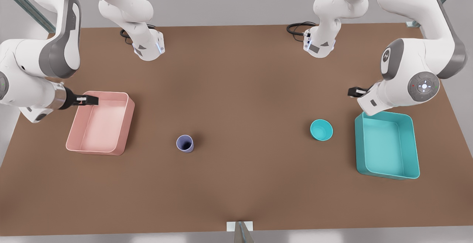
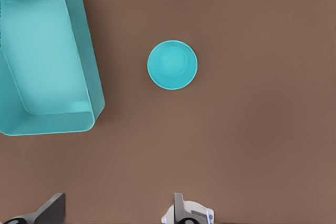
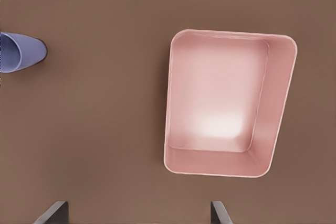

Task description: Put the bowls and cups in different boxes

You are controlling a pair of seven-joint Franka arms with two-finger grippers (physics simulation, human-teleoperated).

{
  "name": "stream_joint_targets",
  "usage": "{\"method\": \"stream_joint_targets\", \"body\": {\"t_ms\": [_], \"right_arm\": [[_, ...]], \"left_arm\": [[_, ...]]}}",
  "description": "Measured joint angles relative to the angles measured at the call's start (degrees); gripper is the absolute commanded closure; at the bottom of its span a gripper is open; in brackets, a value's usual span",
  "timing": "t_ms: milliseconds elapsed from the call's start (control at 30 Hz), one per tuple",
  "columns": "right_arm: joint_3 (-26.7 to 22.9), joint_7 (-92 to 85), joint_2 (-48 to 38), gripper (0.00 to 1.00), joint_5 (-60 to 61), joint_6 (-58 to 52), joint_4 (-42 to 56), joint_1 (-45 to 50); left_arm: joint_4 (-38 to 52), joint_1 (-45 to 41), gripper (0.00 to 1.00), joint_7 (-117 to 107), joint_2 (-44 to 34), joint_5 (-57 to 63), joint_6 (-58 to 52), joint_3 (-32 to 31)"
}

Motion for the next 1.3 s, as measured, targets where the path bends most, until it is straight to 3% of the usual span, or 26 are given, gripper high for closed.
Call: {"method": "stream_joint_targets", "body": {"t_ms": [67, 133, 367, 600, 633, 667, 700, 733, 1000, 1133, 1200, 1300], "right_arm": [[0.1, -0.1, 0.0, 0.0, 0.0, 1.5, 0.0, 0.0], [0.4, -0.1, 1.4, 0.0, 0.3, 3.1, 0.3, 0.2], [0.5, 5.2, 17.0, 0.0, 0.7, 18.6, 2.9, 13.8], [0.5, 15.1, 23.7, 0.0, 1.3, 31.8, 2.4, 17.8], [0.5, 16.3, 24.1, 0.0, 1.5, 33.0, 1.9, 18.2], [0.5, 17.4, 24.5, 0.0, 1.8, 34.1, 1.5, 18.7], [0.5, 18.5, 24.9, 0.0, 2.0, 35.0, 1.1, 19.3], [0.6, 19.5, 25.2, 0.0, 2.2, 35.8, 0.6, 19.6], [3.7, 25.1, 19.4, 0.0, 3.3, 40.7, -11.2, 19.8], [4.2, 26.8, 19.0, 0.0, 3.4, 43.2, -15.0, 19.8], [4.2, 27.6, 19.6, 0.0, 3.4, 44.3, -15.3, 19.7], [4.2, 28.5, 20.8, 0.0, 3.4, 45.4, -15.1, 19.5]], "left_arm": [[-0.3, 0.0, 0.0, -0.6, 0.1, -0.3, 1.8, 0.1], [-7.3, -0.1, 0.0, -1.1, 2.0, -2.5, 6.5, 1.1], [-25.8, 1.5, 0.0, 0.1, 12.7, -12.2, 34.2, 3.7], [-31.2, 1.9, 0.02, 2.8, 17.7, -15.4, 52.4, 3.8], [-31.7, 1.9, 0.39, 3.2, 17.9, -15.5, 53.4, 3.8], [-31.9, 1.9, 0.63, 3.5, 17.8, -15.6, 53.8, 3.8], [-31.9, 1.9, 0.75, 3.9, 17.6, -15.6, 53.8, 3.8], [-31.8, 1.8, 0.79, 4.2, 17.4, -15.7, 53.5, 3.8], [-30.6, 1.4, 0.79, 6.0, 13.0, -15.6, 49.9, 5.2], [-23.8, 0.8, 0.79, 6.7, 5.6, -15.2, 44.2, 15.3], [-21.3, 1.6, 0.79, 7.4, 5.2, -15.0, 42.0, 21.9], [-20.4, 4.0, 0.79, 8.8, 7.8, -14.9, 41.6, 26.4]]}}
